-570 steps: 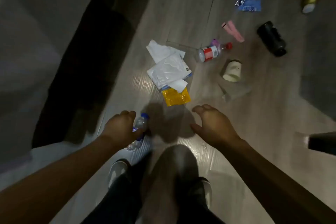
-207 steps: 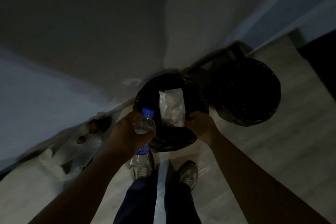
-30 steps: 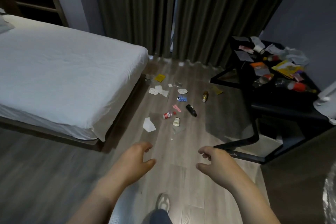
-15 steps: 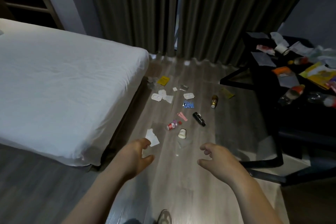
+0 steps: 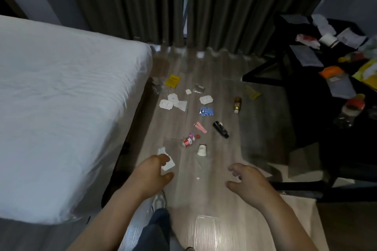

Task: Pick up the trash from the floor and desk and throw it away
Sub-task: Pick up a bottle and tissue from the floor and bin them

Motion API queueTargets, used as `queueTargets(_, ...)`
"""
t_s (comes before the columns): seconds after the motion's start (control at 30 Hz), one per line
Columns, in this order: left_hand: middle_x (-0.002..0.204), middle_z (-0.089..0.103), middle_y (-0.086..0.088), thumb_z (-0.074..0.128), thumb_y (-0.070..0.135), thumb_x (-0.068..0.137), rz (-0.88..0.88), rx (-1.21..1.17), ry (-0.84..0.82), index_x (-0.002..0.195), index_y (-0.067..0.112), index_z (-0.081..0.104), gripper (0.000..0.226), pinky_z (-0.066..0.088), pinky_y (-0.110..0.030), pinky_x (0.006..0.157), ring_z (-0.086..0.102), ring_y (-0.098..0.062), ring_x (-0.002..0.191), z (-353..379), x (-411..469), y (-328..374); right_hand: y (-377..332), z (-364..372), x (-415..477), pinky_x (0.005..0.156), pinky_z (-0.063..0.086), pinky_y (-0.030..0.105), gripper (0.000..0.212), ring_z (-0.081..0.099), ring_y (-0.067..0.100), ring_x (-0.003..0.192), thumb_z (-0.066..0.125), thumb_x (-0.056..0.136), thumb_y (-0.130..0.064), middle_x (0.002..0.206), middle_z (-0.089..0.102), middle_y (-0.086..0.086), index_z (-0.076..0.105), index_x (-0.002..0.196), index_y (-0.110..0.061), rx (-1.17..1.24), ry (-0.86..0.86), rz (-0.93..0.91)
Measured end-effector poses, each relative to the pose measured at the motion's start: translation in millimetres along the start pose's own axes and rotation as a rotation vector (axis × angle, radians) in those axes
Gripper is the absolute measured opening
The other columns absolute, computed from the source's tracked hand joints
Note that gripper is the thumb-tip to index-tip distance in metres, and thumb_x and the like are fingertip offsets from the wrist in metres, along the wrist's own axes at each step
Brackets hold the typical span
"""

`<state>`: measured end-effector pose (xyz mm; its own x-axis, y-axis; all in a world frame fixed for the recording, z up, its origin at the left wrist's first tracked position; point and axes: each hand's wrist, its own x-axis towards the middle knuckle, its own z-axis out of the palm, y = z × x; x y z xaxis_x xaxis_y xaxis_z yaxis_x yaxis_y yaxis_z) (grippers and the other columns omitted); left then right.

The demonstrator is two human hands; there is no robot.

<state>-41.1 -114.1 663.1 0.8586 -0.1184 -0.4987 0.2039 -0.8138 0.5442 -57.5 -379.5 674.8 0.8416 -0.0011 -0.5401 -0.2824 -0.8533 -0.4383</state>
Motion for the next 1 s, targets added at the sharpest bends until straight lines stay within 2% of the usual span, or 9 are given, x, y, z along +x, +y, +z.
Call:
queueTargets(0.2, 0.132, 0.056, -0.002, 0.063, 0.035, 0.087, 0.0, 0.059, -0.061, 0.134, 0.018, 0.048, 0.053, 0.046, -0.028, 0.098, 0.056, -0.017, 0.115, -24, 107, -31, -27, 12, 84, 0.083, 0.039, 0.018, 0.047, 0.054, 0.01, 0.108, 0.065, 0.087, -0.033, 0.125, 0.057, -0.003, 0.051, 0.131, -0.025, 0.014, -0.002, 0.068)
queueTargets(0.43, 0.131, 0.055, -0.002, 0.063, 0.039, 0.086, -0.039, 0.107, -0.129, 0.135, 0.019, 0.047, 0.055, 0.047, -0.027, 0.095, 0.057, -0.017, 0.113, 0, 200, -59, -12, 34, 166, 0.087, 0.038, 0.015, 0.049, 0.054, 0.011, 0.113, 0.063, 0.088, -0.033, 0.13, 0.055, -0.002, 0.047, 0.134, -0.026, 0.027, -0.023, 0.124)
queueTargets(0.57, 0.131, 0.055, -0.005, 0.065, 0.038, 0.086, -0.075, 0.12, -0.148, 0.137, 0.018, 0.044, 0.059, 0.047, -0.027, 0.093, 0.057, -0.018, 0.112, 40, 261, -88, 20, 66, 234, 0.093, 0.039, 0.019, 0.05, 0.053, 0.012, 0.117, 0.062, 0.088, -0.034, 0.133, 0.053, -0.003, 0.046, 0.135, -0.026, 0.011, -0.059, 0.131)
queueTargets(0.73, 0.132, 0.054, -0.003, 0.067, 0.039, 0.084, -0.097, 0.142, -0.149, 0.138, 0.019, 0.042, 0.062, 0.046, -0.025, 0.093, 0.057, -0.016, 0.113, 116, 331, -135, 70, 123, 323, 0.096, 0.035, 0.018, 0.052, 0.05, 0.013, 0.12, 0.061, 0.089, -0.035, 0.135, 0.051, -0.003, 0.044, 0.137, -0.025, -0.042, -0.102, 0.081)
queueTargets(0.83, 0.134, 0.053, -0.003, 0.067, 0.041, 0.083, -0.108, 0.156, -0.16, 0.137, 0.02, 0.042, 0.064, 0.046, -0.025, 0.093, 0.057, -0.016, 0.114, 169, 372, -171, 105, 167, 375, 0.091, 0.027, 0.011, 0.052, 0.048, 0.012, 0.122, 0.061, 0.089, -0.036, 0.134, 0.051, -0.002, 0.044, 0.137, -0.023, -0.099, -0.104, 0.034)
queueTargets(1.0, 0.138, 0.05, 0.0, 0.065, 0.045, 0.084, -0.097, 0.184, -0.204, 0.14, 0.021, 0.039, 0.066, 0.041, -0.023, 0.096, 0.053, -0.016, 0.12, 256, 435, -240, 164, 251, 458, 0.09, 0.029, 0.013, 0.052, 0.048, 0.015, 0.12, 0.062, 0.088, -0.034, 0.132, 0.053, 0.001, 0.045, 0.137, -0.021, -0.147, -0.121, -0.004)
